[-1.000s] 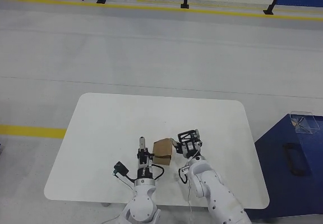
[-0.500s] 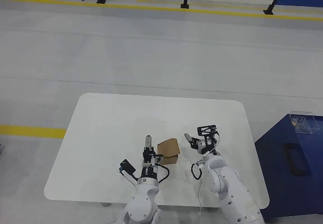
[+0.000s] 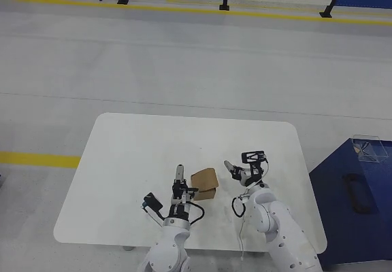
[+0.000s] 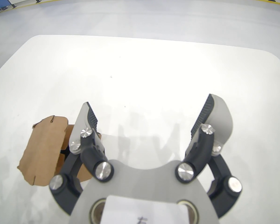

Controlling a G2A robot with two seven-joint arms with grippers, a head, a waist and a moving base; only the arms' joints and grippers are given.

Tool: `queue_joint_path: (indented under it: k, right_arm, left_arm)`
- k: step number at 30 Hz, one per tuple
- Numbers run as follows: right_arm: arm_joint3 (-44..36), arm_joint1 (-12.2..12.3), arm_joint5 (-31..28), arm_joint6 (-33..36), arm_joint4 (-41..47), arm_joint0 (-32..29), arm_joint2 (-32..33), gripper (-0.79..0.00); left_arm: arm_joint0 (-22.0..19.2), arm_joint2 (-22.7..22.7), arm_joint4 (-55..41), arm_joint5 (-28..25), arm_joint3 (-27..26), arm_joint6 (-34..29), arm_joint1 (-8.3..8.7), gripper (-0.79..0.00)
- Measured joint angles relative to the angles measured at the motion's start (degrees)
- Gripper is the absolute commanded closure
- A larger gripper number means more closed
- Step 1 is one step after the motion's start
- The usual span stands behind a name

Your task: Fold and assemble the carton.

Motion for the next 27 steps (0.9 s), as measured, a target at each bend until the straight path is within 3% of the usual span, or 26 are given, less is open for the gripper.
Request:
queue_joint_path:
  k: [4,8,10,14,27]
  right_arm:
    - [-1.5,0.1,2.3,1.3,-0.7,-0.8,1.0,-0.785]
    - [-1.6,-0.2,5.3,3.5,0.3,-0.9,0.7,-0.785]
    - [-1.0,-0.3,6.0,5.1,1.0,-0.6,0.5,-0.785]
    - [-0.4,-0.4,6.1,6.5,0.8,0.1,0.3,-0.785]
    - [-0.4,-0.4,6.1,6.5,0.8,0.1,0.3,-0.785]
  left_arm:
    - [-2.4,-1.7,6.2,12.6,-3.1,-4.0,0.83,-0.785]
    - [-5.8,-4.8,11.1,26.3,-4.8,-12.6,1.99,-0.785]
    - [-7.2,-5.6,14.2,29.4,-4.5,-16.7,2.57,-0.785]
    - [-8.6,-6.9,15.7,30.8,-3.9,-22.0,3.13,-0.785]
    - [-8.6,-6.9,15.6,30.7,-3.9,-21.8,3.12,-0.785]
